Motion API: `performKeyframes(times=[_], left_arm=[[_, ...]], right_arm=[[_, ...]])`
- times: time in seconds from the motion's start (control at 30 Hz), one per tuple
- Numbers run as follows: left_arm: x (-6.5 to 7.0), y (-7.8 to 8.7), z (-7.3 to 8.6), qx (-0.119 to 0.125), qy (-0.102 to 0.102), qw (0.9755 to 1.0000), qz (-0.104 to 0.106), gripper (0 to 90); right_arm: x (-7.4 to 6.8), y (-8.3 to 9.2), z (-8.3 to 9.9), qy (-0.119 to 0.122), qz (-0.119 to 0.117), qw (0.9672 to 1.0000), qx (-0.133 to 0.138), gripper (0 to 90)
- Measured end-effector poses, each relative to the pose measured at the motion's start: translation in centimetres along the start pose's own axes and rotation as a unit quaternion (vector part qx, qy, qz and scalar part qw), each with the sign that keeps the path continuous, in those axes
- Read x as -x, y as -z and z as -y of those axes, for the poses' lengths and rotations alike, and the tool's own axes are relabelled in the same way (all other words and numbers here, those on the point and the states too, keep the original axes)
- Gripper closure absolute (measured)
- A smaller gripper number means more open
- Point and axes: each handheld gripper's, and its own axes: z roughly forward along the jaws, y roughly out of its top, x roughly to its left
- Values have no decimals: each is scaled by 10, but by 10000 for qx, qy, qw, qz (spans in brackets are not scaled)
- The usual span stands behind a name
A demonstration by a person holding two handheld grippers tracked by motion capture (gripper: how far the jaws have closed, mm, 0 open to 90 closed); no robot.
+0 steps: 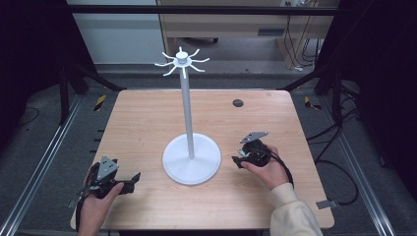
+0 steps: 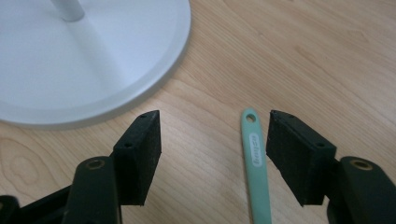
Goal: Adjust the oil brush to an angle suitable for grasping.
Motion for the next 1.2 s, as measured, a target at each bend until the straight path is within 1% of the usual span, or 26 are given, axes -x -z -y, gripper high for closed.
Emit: performKeyframes(times=[0.07,0.1,0.13,0.17,0.2,0.3,0.4,0.43,0.47,0.5,0.57,0.6,0.63,0.67,0.7,0.73,0.87,0.9,0.97,1.0,1.07,1.1,1.2], left_arm=[[0,0,0,-8,-15,10000,-1,30],[0,0,0,-8,-15,10000,-1,30],[1,0,0,-9,-22,10000,-3,30],[1,0,0,-15,-37,10000,4,30],[1,-1,0,-22,-65,10000,17,30],[1,-1,0,-38,-81,10000,20,31],[2,-1,0,-38,-87,10000,16,32],[1,-1,0,-42,-91,9999,18,32],[1,-1,0,-42,-91,9999,18,32],[1,-1,0,-47,-93,9999,19,32],[2,-1,0,-53,-105,9999,20,32],[2,-1,0,-53,-105,9999,20,33],[2,-1,0,-57,-111,9999,19,33],[2,-1,0,-58,-120,9999,22,33],[2,-1,0,-58,-120,9999,22,33],[2,-2,-1,-71,-141,9999,12,33],[2,-2,-1,-86,-140,9999,23,34],[3,-2,-1,-86,-142,9999,25,34],[3,-2,-1,-90,-150,9998,27,34],[3,-2,0,-90,-153,9998,28,34],[3,-2,-1,-100,-162,9998,30,34],[3,-2,-1,-105,-168,9998,27,34],[3,-3,-1,-106,-172,9998,31,34]], right_arm=[[1,0,2,15,30,10000,-86,404],[1,0,2,15,30,10000,-86,404],[2,-1,4,56,48,9999,-154,442],[2,-1,4,56,48,9999,-154,442],[1,-1,4,93,19,9998,-176,474],[1,-2,5,124,11,9997,-202,504],[0,-3,5,203,-27,9995,-255,592],[0,-3,5,198,-45,9995,-242,620],[0,-3,5,198,-45,9995,-242,620],[0,-3,4,186,-51,9995,-240,674],[1,-3,4,173,-74,9995,-268,716],[1,-3,4,173,-74,9995,-268,716],[2,-3,5,129,-80,9991,-388,770],[2,-3,5,119,-88,9990,-412,792],[2,-3,5,119,-88,9990,-412,792],[3,-3,6,52,-94,9988,-476,835],[6,-3,8,9,-112,9985,-539,897],[6,-3,8,-42,-108,9984,-556,900],[7,-3,8,-53,-104,9983,-570,900],[9,-3,9,-125,-53,9982,-589,900],[10,-3,9,-145,-41,9981,-591,900],[12,-4,9,-207,8,9981,-584,900],[13,-4,10,-214,25,9980,-589,900]])
